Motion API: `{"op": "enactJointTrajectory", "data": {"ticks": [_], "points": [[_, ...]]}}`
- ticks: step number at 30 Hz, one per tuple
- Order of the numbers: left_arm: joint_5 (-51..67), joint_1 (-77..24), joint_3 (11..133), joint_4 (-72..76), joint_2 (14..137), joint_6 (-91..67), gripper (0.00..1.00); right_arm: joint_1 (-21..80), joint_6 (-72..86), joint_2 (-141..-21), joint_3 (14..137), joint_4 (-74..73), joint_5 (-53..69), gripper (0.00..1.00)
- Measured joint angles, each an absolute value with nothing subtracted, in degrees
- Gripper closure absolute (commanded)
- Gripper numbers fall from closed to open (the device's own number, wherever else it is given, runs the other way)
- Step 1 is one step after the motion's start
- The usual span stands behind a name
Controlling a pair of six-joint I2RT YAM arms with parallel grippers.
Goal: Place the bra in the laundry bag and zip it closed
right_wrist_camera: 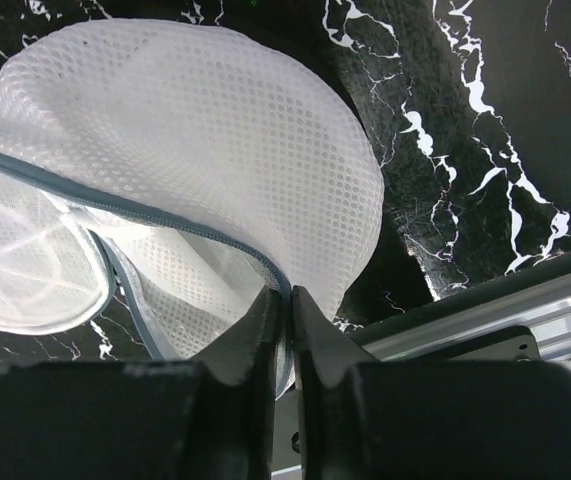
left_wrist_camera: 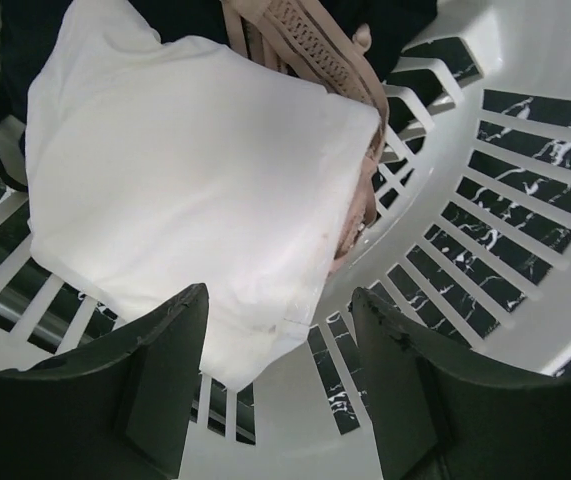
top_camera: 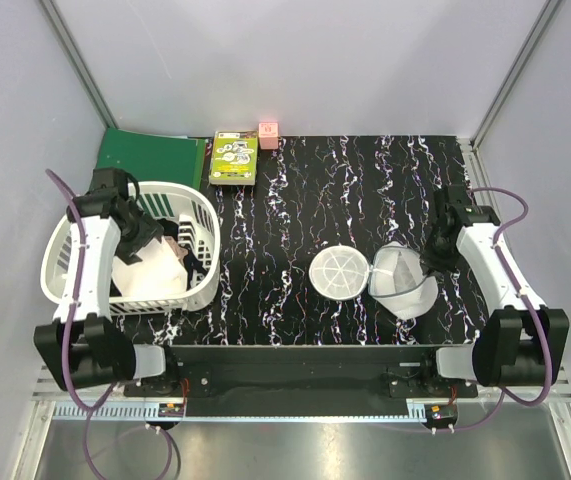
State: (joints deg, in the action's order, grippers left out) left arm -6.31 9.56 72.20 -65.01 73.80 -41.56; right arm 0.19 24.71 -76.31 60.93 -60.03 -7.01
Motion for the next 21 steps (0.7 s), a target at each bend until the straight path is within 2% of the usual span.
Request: {"op": "enactJointTrajectory", "data": {"ticks": [4,5,6,8,10,17,20,21], "points": [[-7.9,9.6,72.6,-64.2,78.7,-41.3,0.37,0.2,24.4,-75.9,60.9,-60.4,-6.5,0.42],[-8.1,9.6,72.6,-64.1,80.1,-41.2,0.38,0.2,24.1,-75.9,60.9,-60.5,-6.3,0.26],[-8.3,9.6,72.6,-63.8,81.3,-41.1,0.38,0.2,24.2,-75.9,61.0,-60.6,-6.3,0.22],[-8.5,9.6,72.6,-63.1,82.9,-40.9,0.38,0.2,23.3,-75.8,61.6,-61.1,-5.7,0.06],[-8.6,9.6,72.6,-62.4,84.5,-40.8,0.42,0.2,22.3,-75.5,63.0,-61.5,-4.9,0.02],[-9.6,9.6,71.3,-60.3,87.7,-40.7,0.55,1.2,21.6,-73.5,70.7,-62.4,-1.6,0.0],[-10.5,9.6,70.5,-60.2,88.5,-40.6,0.76,4.6,21.8,-72.9,73.7,-62.9,-0.7,0.0],[-10.8,9.6,70.4,-60.1,88.7,-40.6,0.93,6.0,21.9,-73.1,74.5,-62.9,-0.6,0.0]]}}
